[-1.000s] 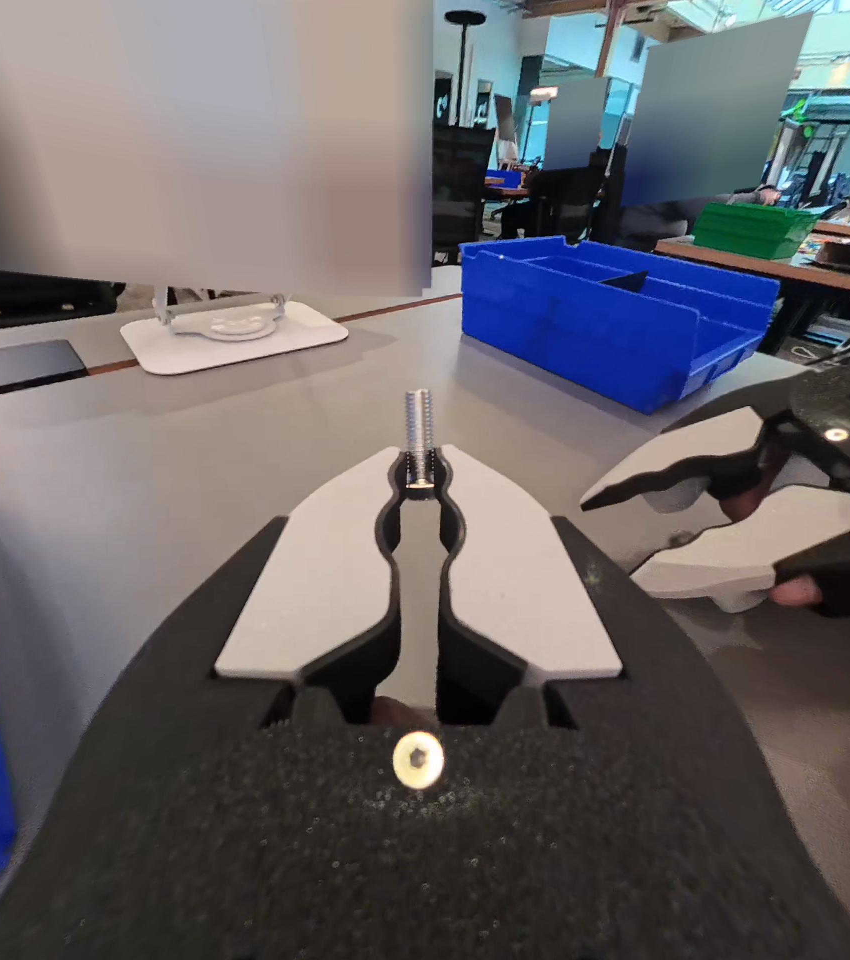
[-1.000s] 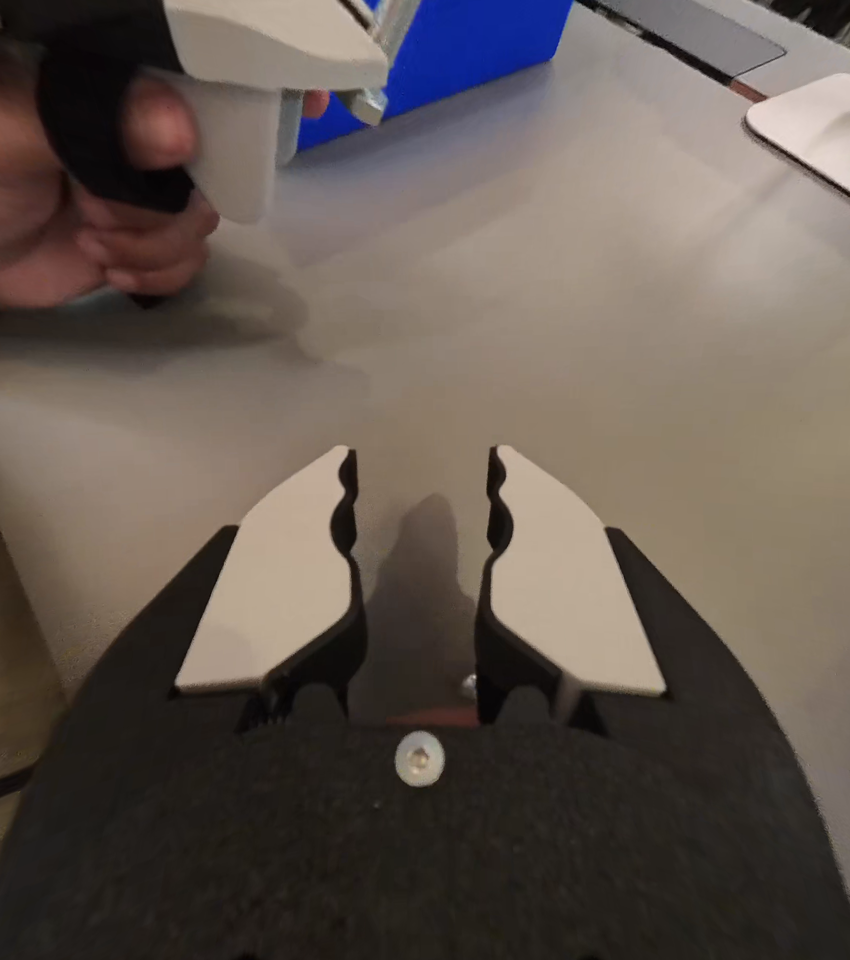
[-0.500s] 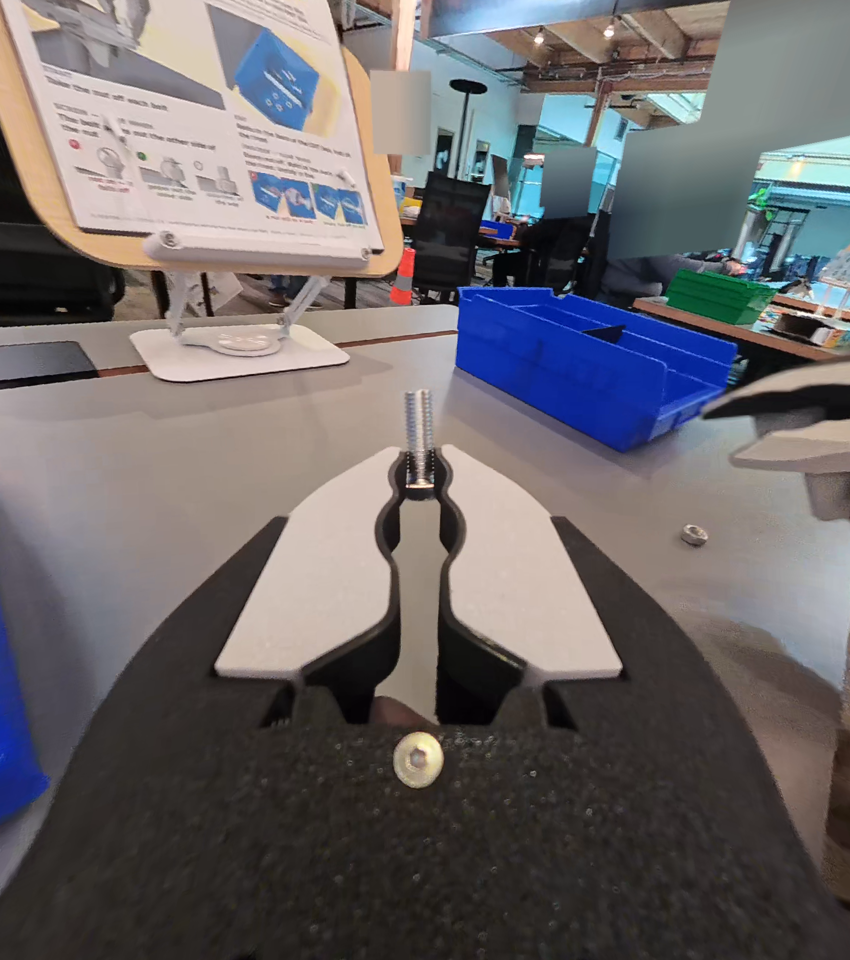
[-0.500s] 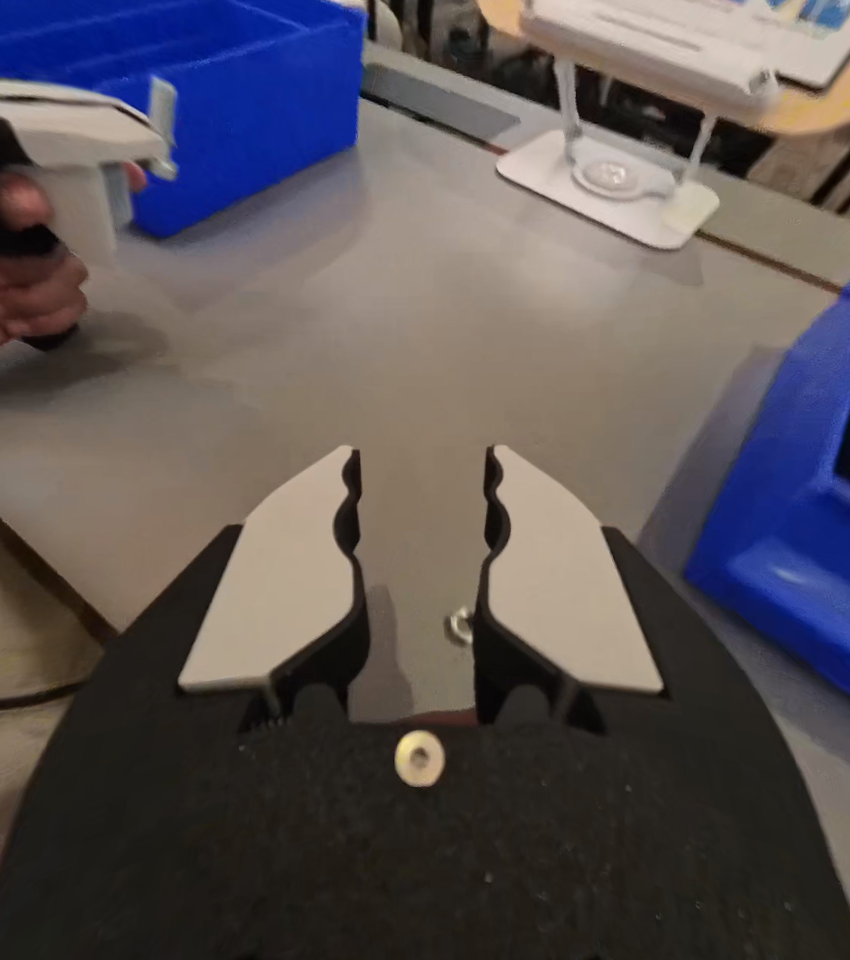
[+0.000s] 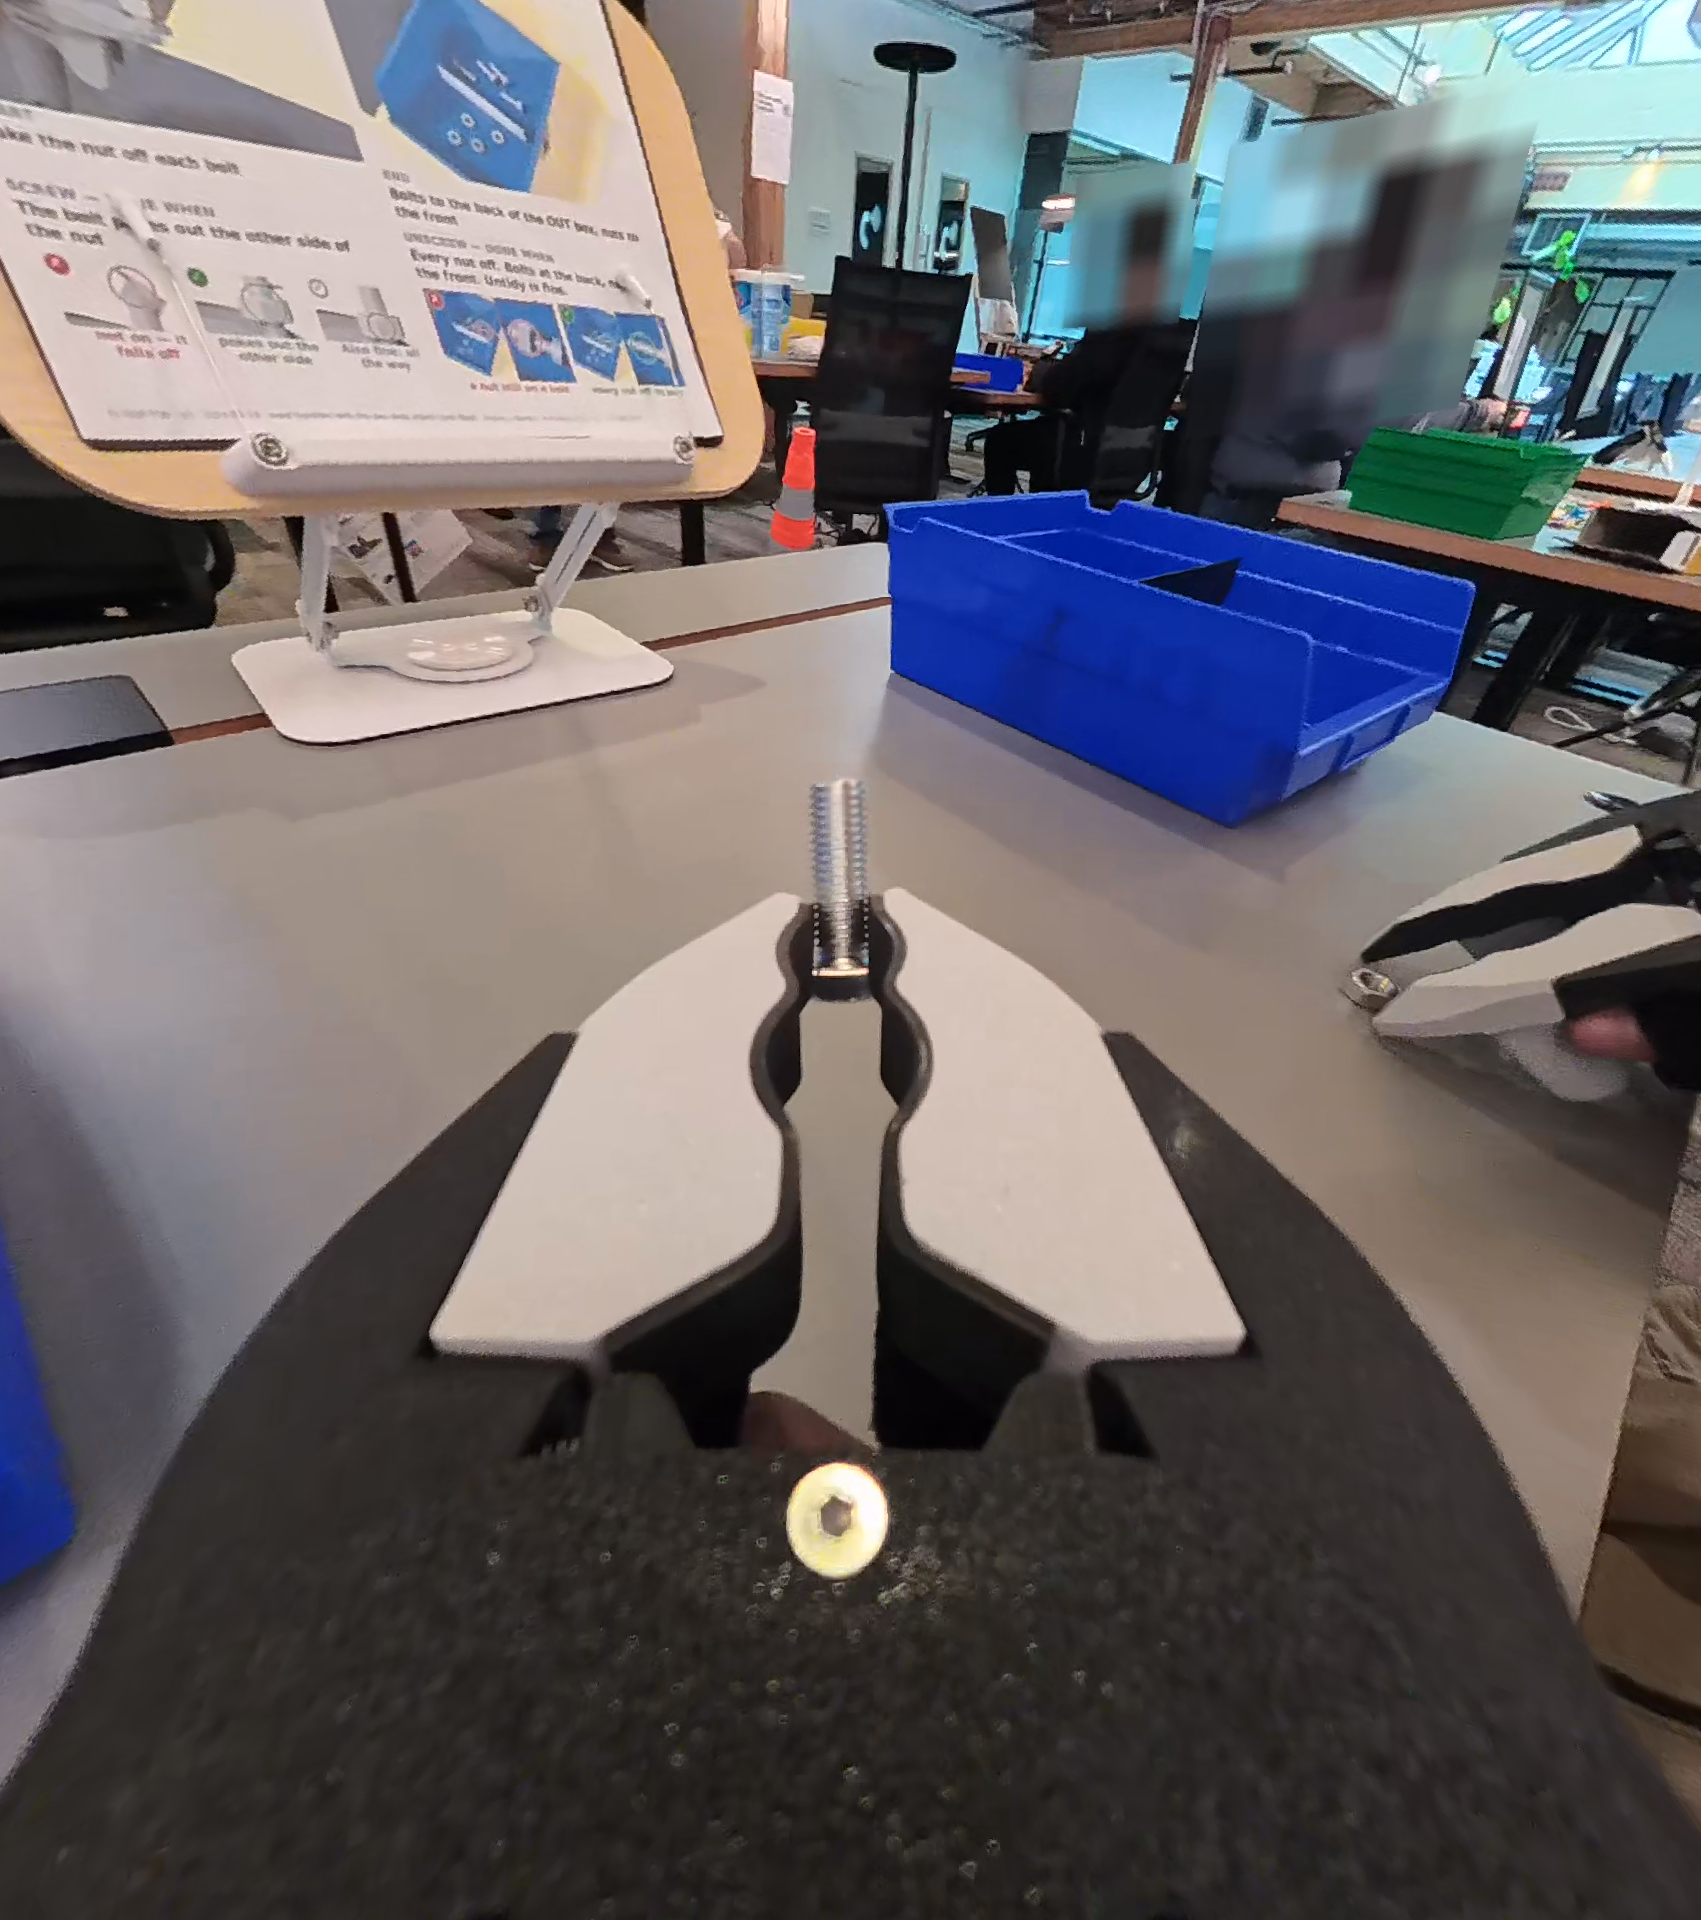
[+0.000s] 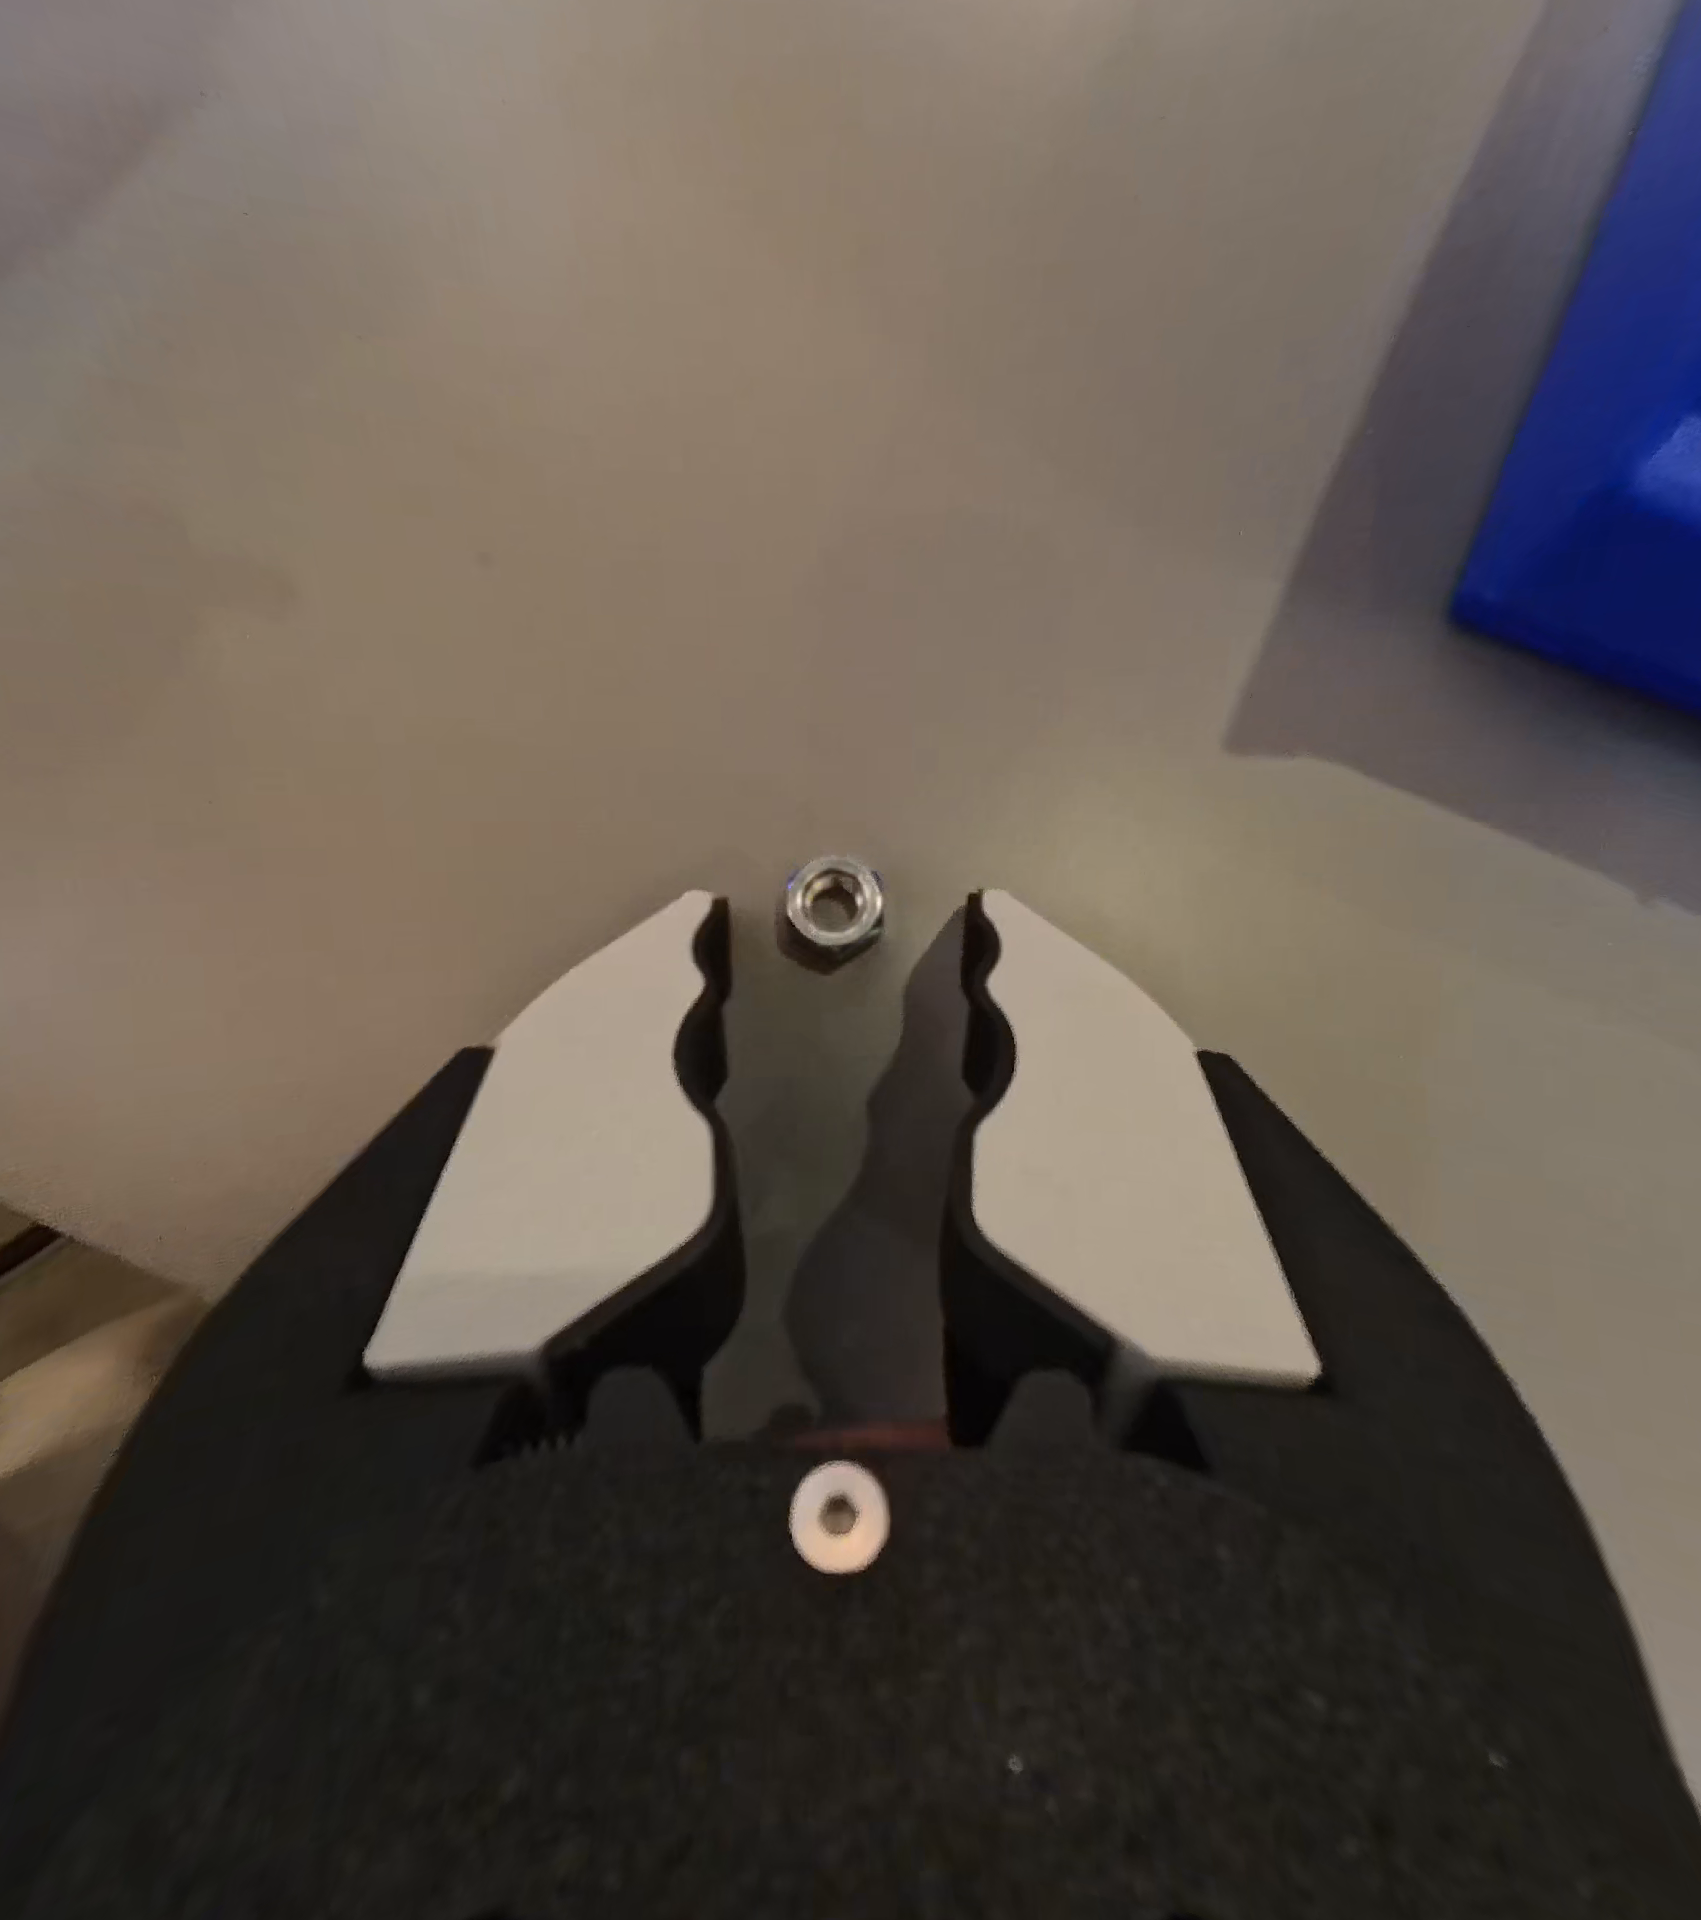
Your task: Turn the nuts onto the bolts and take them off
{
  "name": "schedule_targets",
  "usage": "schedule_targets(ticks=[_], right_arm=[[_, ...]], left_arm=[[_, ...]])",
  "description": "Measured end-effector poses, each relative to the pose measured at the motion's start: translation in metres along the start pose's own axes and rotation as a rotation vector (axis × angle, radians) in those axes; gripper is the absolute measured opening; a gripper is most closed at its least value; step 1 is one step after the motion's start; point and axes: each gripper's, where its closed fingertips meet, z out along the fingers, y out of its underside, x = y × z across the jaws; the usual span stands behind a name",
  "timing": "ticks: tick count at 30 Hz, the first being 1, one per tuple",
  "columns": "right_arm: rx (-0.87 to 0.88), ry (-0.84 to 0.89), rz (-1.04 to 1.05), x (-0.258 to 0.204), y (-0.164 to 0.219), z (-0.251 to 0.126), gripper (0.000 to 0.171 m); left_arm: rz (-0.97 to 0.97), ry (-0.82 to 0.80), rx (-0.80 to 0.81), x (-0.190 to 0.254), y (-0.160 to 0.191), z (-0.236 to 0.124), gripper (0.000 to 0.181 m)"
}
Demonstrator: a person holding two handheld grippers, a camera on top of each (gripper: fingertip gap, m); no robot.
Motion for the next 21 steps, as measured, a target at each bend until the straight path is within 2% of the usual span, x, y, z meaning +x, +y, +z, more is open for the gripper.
schedule_targets(ticks=[1,2,6,8,11,14,17,21], right_arm=[[-0.001,0.006,-0.014,0.000,-0.001,0.001,0.035],[-0.005,0.001,-0.029,-0.002,-0.001,0.001,0.017],[0.016,0.024,-0.089,-0.002,-0.008,0.001,0.017],[0.077,0.041,-0.119,0.003,-0.027,-0.008,0.017],[0.215,0.181,-0.182,0.048,-0.086,-0.044,0.017],[0.207,0.289,-0.158,0.123,-0.127,-0.062,0.017],[0.050,0.254,-0.071,0.191,-0.123,-0.023,0.017],[-0.091,0.059,-0.044,0.198,-0.114,0.038,0.018]], left_arm=[[0.006,0.006,-0.001,0.001,0.000,0.000,0.009],[0.009,0.007,0.001,0.002,0.000,0.000,0.009],[0.010,0.028,-0.012,0.006,0.004,0.003,0.009],[0.008,0.032,-0.013,0.006,0.006,0.003,0.009],[0.005,0.030,-0.018,0.003,0.008,0.005,0.009],[-0.012,0.045,-0.023,0.003,0.011,0.006,0.009],[-0.003,0.050,-0.025,0.004,0.011,0.005,0.009],[0.003,0.051,-0.030,0.003,0.011,0.005,0.009]])
